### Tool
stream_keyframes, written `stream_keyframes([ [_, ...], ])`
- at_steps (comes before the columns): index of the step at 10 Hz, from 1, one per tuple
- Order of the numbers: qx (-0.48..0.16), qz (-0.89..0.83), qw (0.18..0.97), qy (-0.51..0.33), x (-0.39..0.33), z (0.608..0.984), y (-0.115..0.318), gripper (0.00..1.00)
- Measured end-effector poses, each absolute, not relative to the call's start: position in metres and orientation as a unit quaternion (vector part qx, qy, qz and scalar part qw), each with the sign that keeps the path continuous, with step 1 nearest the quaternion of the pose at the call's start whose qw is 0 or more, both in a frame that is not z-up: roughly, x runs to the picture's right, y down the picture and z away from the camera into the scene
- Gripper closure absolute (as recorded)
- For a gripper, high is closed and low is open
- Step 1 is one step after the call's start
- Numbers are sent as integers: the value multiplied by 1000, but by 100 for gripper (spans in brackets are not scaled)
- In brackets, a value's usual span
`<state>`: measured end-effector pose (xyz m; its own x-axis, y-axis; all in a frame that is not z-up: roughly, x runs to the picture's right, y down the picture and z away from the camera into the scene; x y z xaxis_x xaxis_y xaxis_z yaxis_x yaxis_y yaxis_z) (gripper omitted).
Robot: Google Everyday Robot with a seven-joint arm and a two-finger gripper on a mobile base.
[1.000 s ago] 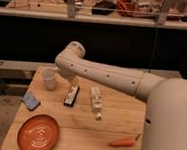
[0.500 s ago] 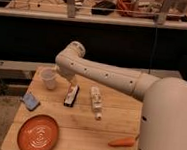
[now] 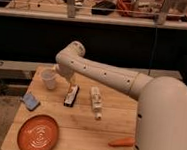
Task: Pick up the ceramic cup
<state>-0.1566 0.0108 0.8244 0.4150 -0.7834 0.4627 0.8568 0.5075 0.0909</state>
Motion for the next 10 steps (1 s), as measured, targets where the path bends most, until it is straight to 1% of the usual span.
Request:
stream_keyframes([
  [10, -80, -499, 816, -281, -171, 855, 24, 20],
])
